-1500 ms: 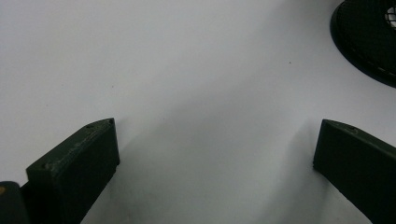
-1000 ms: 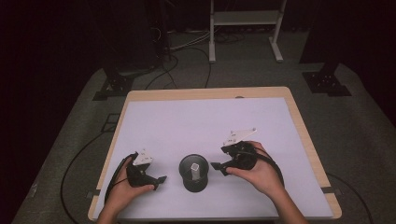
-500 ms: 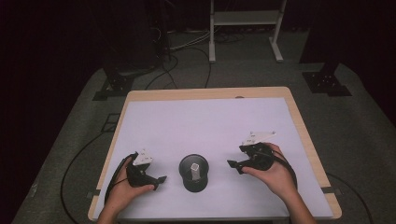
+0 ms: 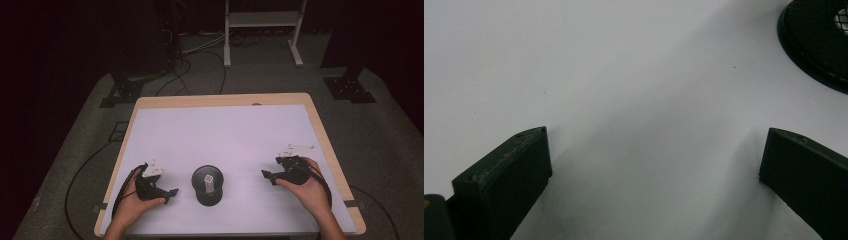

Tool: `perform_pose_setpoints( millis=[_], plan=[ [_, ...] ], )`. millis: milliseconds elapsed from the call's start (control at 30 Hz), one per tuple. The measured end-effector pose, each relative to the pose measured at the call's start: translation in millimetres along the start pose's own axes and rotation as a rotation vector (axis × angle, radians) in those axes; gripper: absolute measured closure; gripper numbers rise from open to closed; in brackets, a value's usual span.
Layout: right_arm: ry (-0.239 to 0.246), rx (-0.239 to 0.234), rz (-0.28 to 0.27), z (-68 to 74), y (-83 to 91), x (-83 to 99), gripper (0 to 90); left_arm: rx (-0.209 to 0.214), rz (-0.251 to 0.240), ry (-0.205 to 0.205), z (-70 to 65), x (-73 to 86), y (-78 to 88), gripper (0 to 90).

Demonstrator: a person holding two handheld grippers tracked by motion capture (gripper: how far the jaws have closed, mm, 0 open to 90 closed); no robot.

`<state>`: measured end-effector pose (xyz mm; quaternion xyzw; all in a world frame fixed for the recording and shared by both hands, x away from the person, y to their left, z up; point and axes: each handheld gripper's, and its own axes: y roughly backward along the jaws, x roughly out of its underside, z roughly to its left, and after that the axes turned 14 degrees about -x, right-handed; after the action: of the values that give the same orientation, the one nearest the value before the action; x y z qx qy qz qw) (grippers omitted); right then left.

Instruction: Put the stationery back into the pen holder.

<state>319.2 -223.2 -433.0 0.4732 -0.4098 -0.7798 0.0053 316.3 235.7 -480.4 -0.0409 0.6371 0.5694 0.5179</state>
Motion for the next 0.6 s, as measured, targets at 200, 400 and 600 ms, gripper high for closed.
perform_pose_setpoints(
  millis=[200,400,600],
  plan=[
    [-0.037,0.046,0.003,-14.7,4.7,16.5,25.2,0.000,-0.001,0.000,0.0,0.0,0.0,0.0],
    [-0.065,0.097,0.007,-26.5,10.0,29.6,25.3,0.000,-0.001,0.000,0.0,0.0,0.0,0.0],
    [-0.077,0.130,0.023,-33.5,10.0,41.0,25.4,-0.001,-0.001,0.000,-0.1,0.1,0.0,0.0]
  ],
)
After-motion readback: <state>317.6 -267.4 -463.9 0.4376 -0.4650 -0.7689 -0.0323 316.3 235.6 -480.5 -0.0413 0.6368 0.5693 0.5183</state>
